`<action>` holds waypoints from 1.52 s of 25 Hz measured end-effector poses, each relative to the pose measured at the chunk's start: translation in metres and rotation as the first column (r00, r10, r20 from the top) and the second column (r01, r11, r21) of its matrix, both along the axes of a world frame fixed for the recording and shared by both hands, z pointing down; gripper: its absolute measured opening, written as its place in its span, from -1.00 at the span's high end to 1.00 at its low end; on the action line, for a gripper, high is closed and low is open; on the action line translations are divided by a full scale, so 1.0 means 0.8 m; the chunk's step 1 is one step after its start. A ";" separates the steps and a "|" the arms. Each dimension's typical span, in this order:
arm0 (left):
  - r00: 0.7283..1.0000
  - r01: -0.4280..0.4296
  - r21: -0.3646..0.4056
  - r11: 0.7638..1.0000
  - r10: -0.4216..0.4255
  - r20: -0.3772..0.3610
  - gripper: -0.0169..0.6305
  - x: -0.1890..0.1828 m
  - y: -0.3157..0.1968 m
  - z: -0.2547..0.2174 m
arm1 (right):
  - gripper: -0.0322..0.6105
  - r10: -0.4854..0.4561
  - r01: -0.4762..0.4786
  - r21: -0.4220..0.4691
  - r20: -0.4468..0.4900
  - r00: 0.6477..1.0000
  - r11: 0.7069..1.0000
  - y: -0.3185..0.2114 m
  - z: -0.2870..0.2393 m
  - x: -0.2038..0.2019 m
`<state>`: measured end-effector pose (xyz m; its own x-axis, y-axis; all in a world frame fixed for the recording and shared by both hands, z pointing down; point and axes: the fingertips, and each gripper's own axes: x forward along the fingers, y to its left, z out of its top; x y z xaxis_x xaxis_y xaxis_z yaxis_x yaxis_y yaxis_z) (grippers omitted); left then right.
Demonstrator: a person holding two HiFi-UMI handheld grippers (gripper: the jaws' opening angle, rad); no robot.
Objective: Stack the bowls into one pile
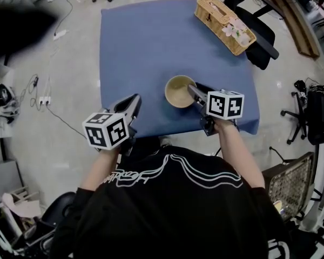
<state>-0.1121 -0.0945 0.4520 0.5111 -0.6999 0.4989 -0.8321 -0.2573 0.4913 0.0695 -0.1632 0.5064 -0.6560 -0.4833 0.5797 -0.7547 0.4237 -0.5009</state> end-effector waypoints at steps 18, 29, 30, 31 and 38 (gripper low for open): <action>0.994 -0.085 0.112 0.990 0.091 -0.057 0.87 0.039 0.009 -0.053 | 0.20 -0.138 0.135 0.415 -0.024 0.990 0.899 0.034 -0.129 0.023; 0.982 -0.151 0.283 0.947 0.176 -0.068 0.87 0.075 0.026 -0.146 | 0.79 -0.270 0.129 0.569 0.170 0.948 0.812 0.091 -0.246 0.014; 0.981 -0.153 0.299 0.942 0.181 -0.067 0.88 0.078 0.029 -0.152 | 0.81 -0.278 0.124 0.572 0.190 0.942 0.811 0.096 -0.251 0.016; 0.980 -0.158 0.314 0.936 0.188 -0.065 0.88 0.082 0.032 -0.157 | 0.81 -0.286 0.125 0.576 0.199 0.937 0.808 0.100 -0.255 0.017; 0.976 -0.183 0.355 0.917 0.213 -0.046 0.88 0.094 0.048 -0.175 | 0.82 -0.315 0.147 0.606 0.180 0.932 0.782 0.118 -0.267 0.018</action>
